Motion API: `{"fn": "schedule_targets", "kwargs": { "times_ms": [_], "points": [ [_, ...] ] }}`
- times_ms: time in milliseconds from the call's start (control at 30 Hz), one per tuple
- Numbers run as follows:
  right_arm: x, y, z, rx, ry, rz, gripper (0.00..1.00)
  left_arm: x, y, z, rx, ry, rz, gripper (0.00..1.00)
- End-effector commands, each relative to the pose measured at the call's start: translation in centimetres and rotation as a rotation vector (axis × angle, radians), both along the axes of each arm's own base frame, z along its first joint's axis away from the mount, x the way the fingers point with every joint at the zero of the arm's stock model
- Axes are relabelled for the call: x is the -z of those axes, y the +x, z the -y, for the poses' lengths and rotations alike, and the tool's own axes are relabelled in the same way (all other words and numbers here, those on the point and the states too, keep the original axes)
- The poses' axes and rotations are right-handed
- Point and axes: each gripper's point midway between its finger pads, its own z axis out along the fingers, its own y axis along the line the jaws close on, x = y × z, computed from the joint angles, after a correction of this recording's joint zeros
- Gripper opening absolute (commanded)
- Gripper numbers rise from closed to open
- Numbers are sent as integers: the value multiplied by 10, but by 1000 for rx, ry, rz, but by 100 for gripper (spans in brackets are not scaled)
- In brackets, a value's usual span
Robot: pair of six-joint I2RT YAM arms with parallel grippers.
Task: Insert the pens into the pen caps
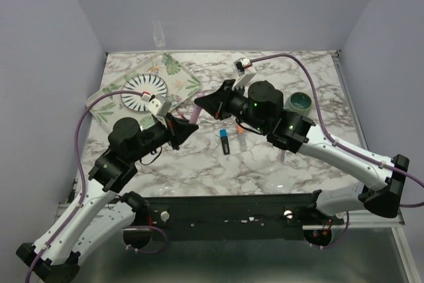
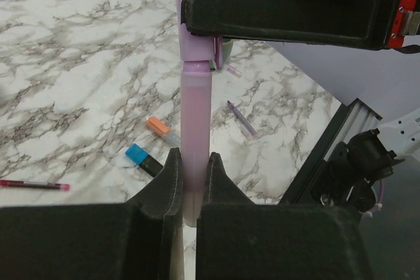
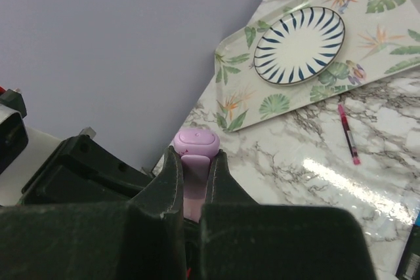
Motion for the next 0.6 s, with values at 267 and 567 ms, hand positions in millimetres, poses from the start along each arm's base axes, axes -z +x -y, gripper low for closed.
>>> {"fn": "schedule_targets", "kwargs": {
  "times_ms": [267, 567],
  "points": [
    [66, -24, -6, 33, -129, -103, 1, -29, 13, -1, -63, -66, 18, 0],
    [64, -46, -23, -83, 0, -124, 1, -46, 15, 7, -42, -131, 8, 0]
  ]
}}
